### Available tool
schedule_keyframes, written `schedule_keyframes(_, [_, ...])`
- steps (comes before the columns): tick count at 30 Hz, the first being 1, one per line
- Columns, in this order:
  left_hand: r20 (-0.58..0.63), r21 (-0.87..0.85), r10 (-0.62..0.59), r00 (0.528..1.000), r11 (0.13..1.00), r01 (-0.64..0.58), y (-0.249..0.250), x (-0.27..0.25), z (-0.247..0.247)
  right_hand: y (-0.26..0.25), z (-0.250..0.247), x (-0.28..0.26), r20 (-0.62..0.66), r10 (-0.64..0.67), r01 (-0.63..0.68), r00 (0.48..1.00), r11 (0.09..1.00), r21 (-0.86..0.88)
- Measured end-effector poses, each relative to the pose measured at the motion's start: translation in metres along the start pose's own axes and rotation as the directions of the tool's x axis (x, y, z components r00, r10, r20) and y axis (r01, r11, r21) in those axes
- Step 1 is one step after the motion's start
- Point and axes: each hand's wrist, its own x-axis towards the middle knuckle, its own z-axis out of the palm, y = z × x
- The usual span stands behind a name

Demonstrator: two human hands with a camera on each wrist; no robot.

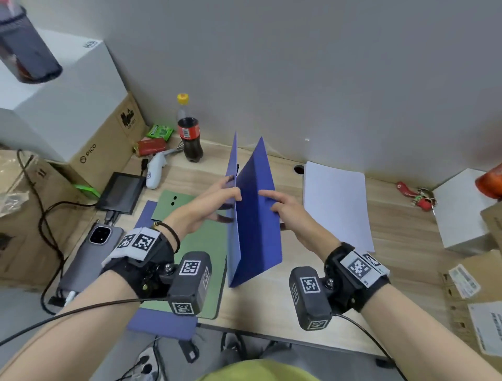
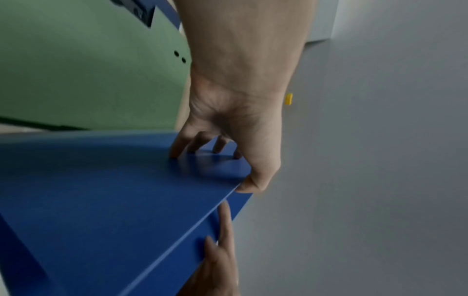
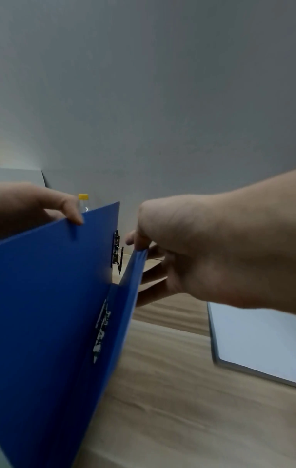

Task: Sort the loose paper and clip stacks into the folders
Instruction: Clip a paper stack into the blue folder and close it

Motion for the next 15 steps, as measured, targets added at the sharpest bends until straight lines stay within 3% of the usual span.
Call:
schedule_keyframes(2, [-0.07, 0.013, 0.028, 0.997, 1.0, -0.027, -0.002, -0.008, -0.024, 0.003, 0.003, 0.007, -0.074, 0.015, -0.013, 0.997, 1.0, 0.025])
schedule_keyframes(4, [-0.227, 0.011, 0.016, 0.974, 1.0, -0.014, -0.007, -0.012, -0.048, 0.01, 0.004, 0.012, -0.159, 0.025, -0.018, 0.987, 0.999, 0.049])
schedule_keyframes(8, [-0.519, 0.008, -0.049, 0.853, 0.998, 0.062, -0.038, -0.004, -0.098, 0.03, -0.002, 0.012, -0.245, 0.048, -0.01, 0.968, 0.988, 0.153])
schedule_keyframes(12, [-0.598, 0.098, -0.085, 0.797, 0.979, 0.179, -0.078, 0.003, -0.118, 0.056, -0.011, 0.002, -0.263, 0.011, 0.038, 0.965, 0.983, 0.181])
schedule_keyframes(13, [-0.612, 0.175, -0.071, 0.788, 0.959, 0.222, -0.088, 0.005, -0.116, 0.063, -0.014, 0.001, -0.278, 0.043, 0.011, 0.96, 0.981, 0.191])
schedule_keyframes(15, [-0.676, 0.435, 0.008, 0.737, 0.811, 0.391, -0.106, 0.01, -0.108, 0.077, -0.02, -0.004, -0.307, 0.13, -0.066, 0.943, 0.976, 0.21])
